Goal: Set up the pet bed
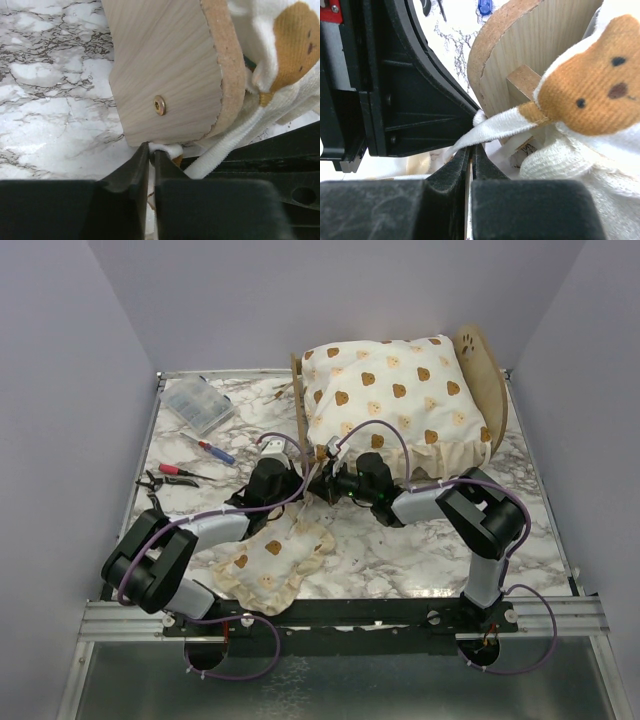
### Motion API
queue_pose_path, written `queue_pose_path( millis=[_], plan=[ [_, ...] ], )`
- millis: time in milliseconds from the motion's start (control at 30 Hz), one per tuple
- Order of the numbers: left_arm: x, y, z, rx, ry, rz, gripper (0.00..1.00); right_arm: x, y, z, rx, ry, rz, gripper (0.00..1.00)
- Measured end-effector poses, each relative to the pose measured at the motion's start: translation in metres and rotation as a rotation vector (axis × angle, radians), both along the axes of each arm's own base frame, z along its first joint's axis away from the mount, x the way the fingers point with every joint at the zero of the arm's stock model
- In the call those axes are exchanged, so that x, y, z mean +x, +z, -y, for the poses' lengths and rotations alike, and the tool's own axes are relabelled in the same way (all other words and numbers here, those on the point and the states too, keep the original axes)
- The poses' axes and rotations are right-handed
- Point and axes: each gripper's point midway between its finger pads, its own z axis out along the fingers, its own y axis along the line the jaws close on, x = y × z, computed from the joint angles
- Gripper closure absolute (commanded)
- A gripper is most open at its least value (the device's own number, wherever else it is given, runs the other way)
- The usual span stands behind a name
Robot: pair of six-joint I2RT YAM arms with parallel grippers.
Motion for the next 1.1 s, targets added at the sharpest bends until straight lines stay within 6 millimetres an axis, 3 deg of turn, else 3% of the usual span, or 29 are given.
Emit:
queue_pose_path(
  millis=[100, 200, 333, 467, 533, 567, 600, 867, 1100],
  plan=[
    [-0.001, 0.001, 0.002, -0.003, -0.007, 0.003, 1.0, 0.0, 0.0, 0.0, 0.001, 0.0, 0.001, 0.88],
    [-0.001, 0.001, 0.002, -0.004, -0.004, 0.002, 1.0, 0.0, 0.0, 0.001, 0.001, -0.01, -0.008, 0.74],
    [-0.003, 0.004, -0.003, -0.025, 0.029, 0.012, 1.0, -0.002, -0.002, 0.012, -0.011, -0.068, -0.052, 0.61],
    [-0.008, 0.014, -0.012, -0.059, 0.074, 0.039, 1.0, -0.002, 0.011, 0.02, 0.013, -0.144, -0.123, 0.47],
    [-0.009, 0.019, -0.014, -0.076, 0.089, 0.049, 1.0, -0.004, 0.018, 0.024, 0.036, -0.177, -0.169, 0.29],
    [-0.009, 0.02, -0.015, -0.082, 0.094, 0.051, 1.0, -0.006, 0.021, 0.025, 0.051, -0.192, -0.196, 0.09],
    [-0.008, 0.021, -0.014, -0.087, 0.097, 0.053, 1.0, -0.008, 0.022, 0.026, 0.067, -0.211, -0.231, 0.01],
    [-0.01, 0.017, -0.009, -0.108, 0.098, 0.033, 1.0, -0.041, 0.006, 0.017, 0.122, -0.238, -0.471, 0.0],
    [-0.011, 0.018, -0.005, -0.169, 0.125, 0.003, 1.0, -0.049, -0.013, 0.009, 0.134, -0.257, -0.579, 0.13]
  ],
)
